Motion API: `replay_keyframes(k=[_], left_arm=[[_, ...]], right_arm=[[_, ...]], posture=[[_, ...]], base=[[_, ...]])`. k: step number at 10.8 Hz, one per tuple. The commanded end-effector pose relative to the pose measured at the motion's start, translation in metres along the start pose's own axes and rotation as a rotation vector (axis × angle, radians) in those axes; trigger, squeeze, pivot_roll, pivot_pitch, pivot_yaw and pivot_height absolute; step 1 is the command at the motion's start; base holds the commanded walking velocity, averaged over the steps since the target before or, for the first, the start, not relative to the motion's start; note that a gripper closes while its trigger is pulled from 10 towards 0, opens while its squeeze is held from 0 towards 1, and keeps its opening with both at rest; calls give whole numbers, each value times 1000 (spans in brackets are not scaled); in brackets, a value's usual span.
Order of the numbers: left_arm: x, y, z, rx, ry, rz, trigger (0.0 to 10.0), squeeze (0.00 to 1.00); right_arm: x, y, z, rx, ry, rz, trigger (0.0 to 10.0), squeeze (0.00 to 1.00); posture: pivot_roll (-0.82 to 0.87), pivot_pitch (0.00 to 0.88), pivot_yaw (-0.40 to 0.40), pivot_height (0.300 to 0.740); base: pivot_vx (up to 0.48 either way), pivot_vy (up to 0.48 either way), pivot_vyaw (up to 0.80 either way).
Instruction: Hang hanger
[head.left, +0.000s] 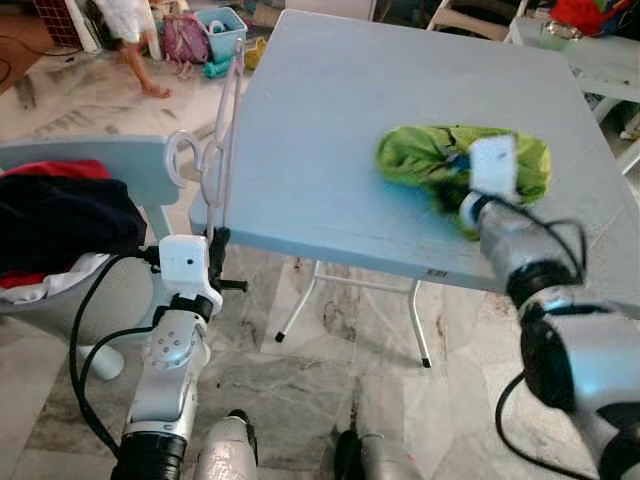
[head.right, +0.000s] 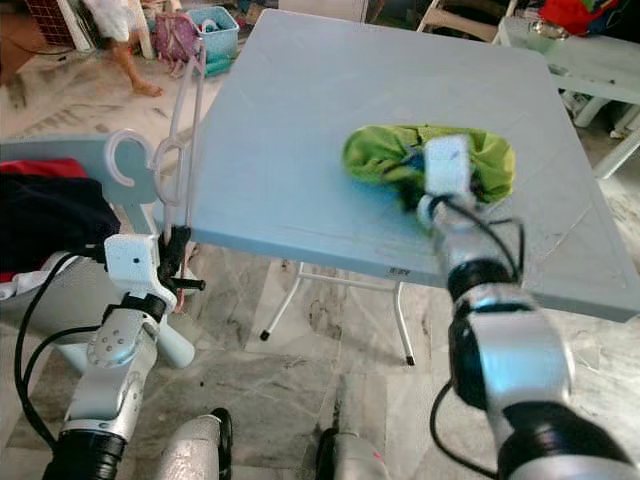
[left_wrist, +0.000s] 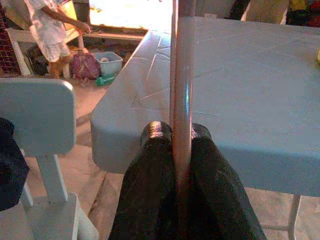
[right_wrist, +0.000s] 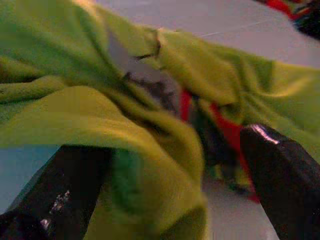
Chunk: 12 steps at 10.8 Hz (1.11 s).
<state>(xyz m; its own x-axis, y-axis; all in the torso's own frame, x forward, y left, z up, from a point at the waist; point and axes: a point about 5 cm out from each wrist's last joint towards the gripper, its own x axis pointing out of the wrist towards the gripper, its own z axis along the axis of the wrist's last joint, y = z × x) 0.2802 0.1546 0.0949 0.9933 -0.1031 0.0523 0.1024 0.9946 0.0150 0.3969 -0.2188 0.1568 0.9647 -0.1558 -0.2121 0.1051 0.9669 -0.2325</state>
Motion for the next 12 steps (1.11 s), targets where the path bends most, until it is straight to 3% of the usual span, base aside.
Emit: replay_keyframes(k=[1,2,4,5,6,7,8,9,10,12], left_arm=[[-4,-4,-14,-3,73,-5,10000,0],[-5,-5,-15,-4,77,-9,10000,0],[-9,-7,-19,-11,96,-21,10000,0],[-11,-8,-21,-13,103,-24,10000,0],[-16,-7,-25,-21,120,-24,10000,0],[-19,-2,-26,-25,127,-16,10000,0],[-17,2,-20,-13,118,-5,10000,0],[-12,5,-3,-1,66,-16,10000,0],[-8,7,5,12,47,-28,10000,0],[-1,1,6,16,34,-58,10000,0]], right_arm=[[1,-10,4,0,0,-40,10000,0],[1,-4,8,-30,-25,27,10000,0],[-6,19,2,22,-88,376,10000,0],[-9,21,-5,-7,-110,441,10000,0],[-23,20,-31,-90,-148,525,10000,0],[-36,7,-61,16,-155,434,10000,0],[-45,3,-71,60,-197,374,10000,0],[-55,-7,-68,154,-301,240,10000,0],[-62,-11,-51,198,-419,118,10000,0],[-69,10,-33,238,-489,94,10000,0]], posture=[[126,129,-86,740],[128,130,-84,740],[119,129,-83,740],[115,125,-85,740],[106,115,-87,740],[101,101,-83,740],[89,92,-72,740],[77,90,-55,740],[65,83,-45,740],[45,70,-46,740]], base=[[0,0,0],[0,0,0],[0,0,0],[0,0,0],[0,0,0],[0,0,0],[0,0,0],[0,0,0],[0,0,0],[0,0,0]])
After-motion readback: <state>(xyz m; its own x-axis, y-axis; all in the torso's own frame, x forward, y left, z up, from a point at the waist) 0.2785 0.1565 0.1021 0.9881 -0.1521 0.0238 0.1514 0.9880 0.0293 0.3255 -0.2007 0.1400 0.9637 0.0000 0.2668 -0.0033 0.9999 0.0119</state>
